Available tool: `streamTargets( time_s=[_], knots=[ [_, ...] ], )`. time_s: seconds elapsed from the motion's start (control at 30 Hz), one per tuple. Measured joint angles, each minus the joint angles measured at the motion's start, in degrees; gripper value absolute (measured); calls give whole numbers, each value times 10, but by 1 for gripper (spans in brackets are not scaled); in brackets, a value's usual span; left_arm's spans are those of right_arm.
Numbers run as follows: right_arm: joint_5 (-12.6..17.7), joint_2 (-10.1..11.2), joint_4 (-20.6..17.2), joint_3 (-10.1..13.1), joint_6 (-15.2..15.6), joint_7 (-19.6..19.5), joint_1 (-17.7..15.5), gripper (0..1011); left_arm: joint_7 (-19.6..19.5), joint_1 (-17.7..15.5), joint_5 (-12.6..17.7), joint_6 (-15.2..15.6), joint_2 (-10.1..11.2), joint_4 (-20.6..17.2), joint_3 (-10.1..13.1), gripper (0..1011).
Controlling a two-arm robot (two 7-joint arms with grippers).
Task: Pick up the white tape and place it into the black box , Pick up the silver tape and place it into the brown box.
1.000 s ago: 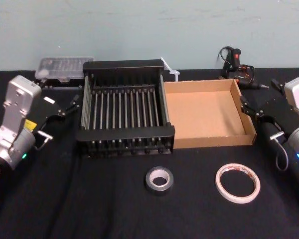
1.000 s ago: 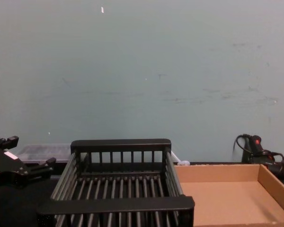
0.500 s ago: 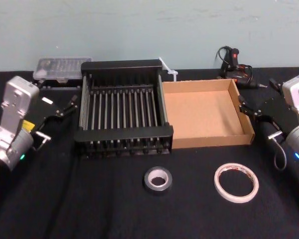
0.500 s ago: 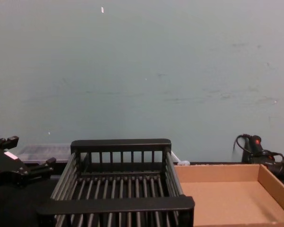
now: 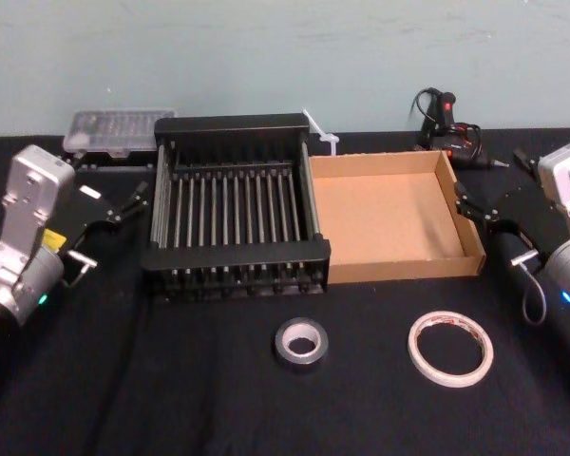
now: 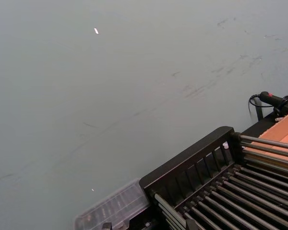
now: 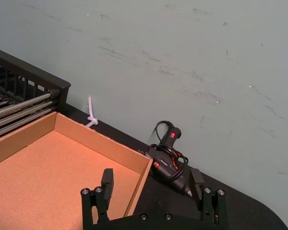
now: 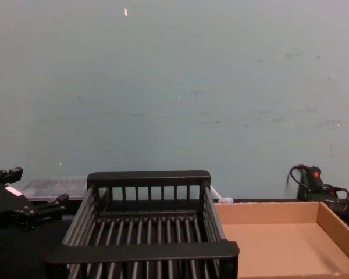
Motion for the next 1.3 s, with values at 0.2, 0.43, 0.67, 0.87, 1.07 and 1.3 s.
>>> streamTargets(
  time_s=[0.2, 0.43, 0.67, 0.87, 1.07, 1.3],
  knots=[
    [0, 0, -7, 3, 2, 0, -4, 1000, 0, 0, 0, 0, 0, 0, 0, 1001],
    [9, 4, -52, 23, 15, 4, -37, 1000, 0, 0, 0, 0, 0, 0, 0, 1001],
    [23, 7, -94, 41, 39, 8, -70, 1000, 0, 0, 0, 0, 0, 0, 0, 1001],
    [37, 15, -140, 60, 57, 10, -104, 1000, 0, 0, 0, 0, 0, 0, 0, 1001],
    [66, 34, -200, 91, 88, 20, -151, 1000, 0, 0, 0, 0, 0, 0, 0, 1001],
    [113, 60, -261, 139, 123, 40, -216, 1000, 0, 0, 0, 0, 0, 0, 0, 1001]
  ],
)
